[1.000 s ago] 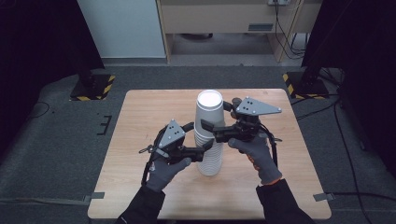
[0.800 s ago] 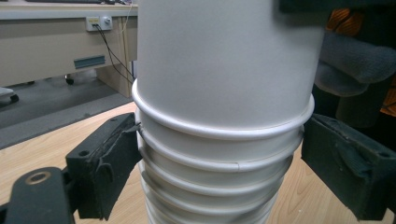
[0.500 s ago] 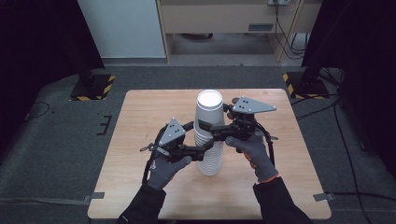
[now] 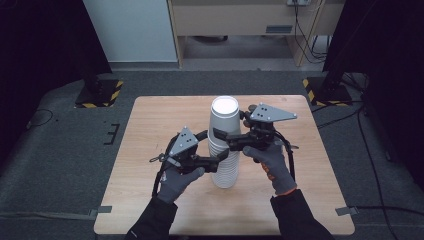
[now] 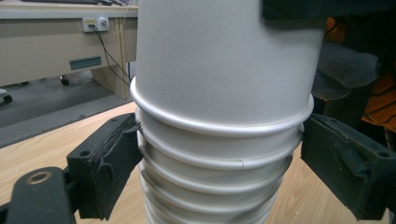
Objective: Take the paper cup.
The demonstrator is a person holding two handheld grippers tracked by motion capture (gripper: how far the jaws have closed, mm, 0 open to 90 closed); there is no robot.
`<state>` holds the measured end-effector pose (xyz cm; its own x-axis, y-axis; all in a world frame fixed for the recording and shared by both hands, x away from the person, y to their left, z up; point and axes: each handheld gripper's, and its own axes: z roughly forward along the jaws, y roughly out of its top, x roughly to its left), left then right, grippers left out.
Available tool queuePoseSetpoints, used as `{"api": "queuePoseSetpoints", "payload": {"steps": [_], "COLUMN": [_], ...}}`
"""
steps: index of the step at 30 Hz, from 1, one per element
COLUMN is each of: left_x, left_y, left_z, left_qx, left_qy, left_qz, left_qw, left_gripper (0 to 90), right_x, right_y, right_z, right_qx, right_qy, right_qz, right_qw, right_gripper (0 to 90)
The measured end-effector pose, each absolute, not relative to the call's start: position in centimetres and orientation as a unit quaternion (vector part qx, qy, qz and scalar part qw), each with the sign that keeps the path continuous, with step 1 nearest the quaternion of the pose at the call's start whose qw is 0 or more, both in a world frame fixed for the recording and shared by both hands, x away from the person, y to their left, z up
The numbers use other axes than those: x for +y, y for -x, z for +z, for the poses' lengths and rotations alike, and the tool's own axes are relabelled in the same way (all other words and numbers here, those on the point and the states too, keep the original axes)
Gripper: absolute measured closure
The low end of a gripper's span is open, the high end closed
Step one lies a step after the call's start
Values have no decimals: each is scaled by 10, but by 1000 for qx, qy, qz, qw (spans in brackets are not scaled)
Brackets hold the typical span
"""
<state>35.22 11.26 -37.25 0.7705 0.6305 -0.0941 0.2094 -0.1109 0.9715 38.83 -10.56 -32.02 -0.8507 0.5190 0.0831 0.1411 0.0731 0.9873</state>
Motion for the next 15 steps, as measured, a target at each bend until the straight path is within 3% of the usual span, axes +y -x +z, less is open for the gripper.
{"api": "queuePoseSetpoints", "payload": {"steps": [15], "left_x": [113], "left_y": [-352], "left_z": [-373], "left_qx": [284], "left_qy": [-724], "left_qz": [174], "left_qw": [604], "left_gripper": [119], "right_x": [-113], "right_y": [-387], "right_z": [-312], "right_qx": [669], "right_qy": [-225], "right_qz": [695], "right_qw": [134], "right_gripper": [168]}}
